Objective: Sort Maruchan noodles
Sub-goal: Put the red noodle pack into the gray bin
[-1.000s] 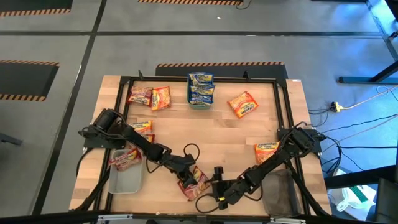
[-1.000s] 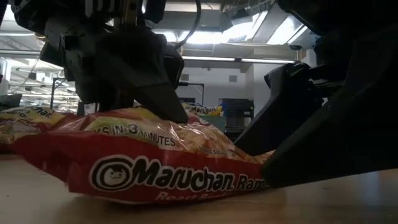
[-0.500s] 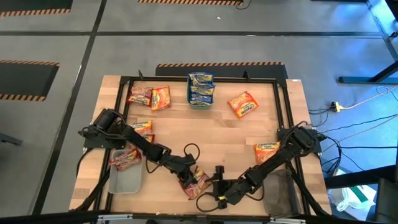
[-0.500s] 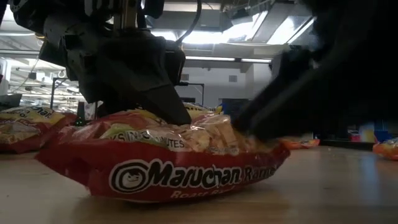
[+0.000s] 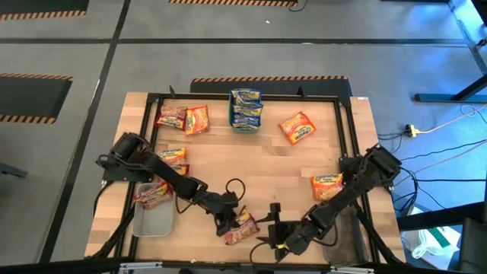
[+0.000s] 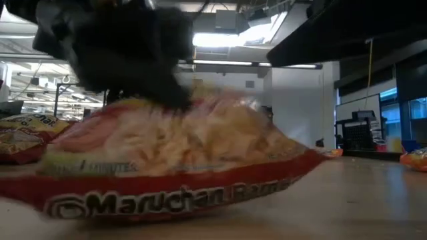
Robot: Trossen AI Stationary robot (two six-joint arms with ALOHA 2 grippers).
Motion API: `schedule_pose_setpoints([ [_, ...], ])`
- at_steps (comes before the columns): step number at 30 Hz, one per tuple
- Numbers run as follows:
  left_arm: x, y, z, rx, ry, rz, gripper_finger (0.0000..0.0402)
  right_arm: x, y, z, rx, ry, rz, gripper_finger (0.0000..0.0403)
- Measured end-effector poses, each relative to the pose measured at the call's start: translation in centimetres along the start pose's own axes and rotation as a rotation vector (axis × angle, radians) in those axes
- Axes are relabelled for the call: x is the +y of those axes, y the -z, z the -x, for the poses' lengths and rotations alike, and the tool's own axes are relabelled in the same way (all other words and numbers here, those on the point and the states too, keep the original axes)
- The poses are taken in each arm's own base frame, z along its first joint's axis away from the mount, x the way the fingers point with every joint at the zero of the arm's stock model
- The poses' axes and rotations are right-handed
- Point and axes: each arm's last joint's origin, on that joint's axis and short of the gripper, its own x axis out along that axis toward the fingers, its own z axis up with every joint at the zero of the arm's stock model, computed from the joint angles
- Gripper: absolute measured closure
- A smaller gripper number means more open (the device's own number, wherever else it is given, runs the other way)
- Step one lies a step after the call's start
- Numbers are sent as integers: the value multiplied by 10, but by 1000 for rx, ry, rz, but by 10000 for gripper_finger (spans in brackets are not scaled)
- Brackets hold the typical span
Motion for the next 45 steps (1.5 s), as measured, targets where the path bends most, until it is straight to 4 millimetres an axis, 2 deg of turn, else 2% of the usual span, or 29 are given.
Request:
schedule_pose_setpoints([
  [5, -21, -11, 13, -58, -21, -132, 279, -9, -1, -5, 2, 41, -17, 159],
  [11, -45, -15, 42, -51, -102, -201, 279, -10, -4, -6, -22, 59, -45, 159],
  [16, -46, -18, 50, -76, -141, -187, 278, -10, -3, -6, -11, 53, -49, 159],
  [22, -33, -25, 46, -87, -190, -138, 272, -8, -3, -6, 7, -9, -115, 159],
  [27, -17, -27, 35, -20, -171, -90, 226, -2, 3, -11, 22, -86, -147, 159],
  [33, 5, -29, 24, 52, -175, -20, 180, 9, 18, -27, -7, -174, -93, 159],
  [38, 14, -38, 25, 58, -162, 28, 176, 13, 29, -36, -15, -190, -43, 159],
  [45, 23, -41, 24, 153, -69, 122, 175, 5, 42, -52, 14, -136, -46, 159],
])
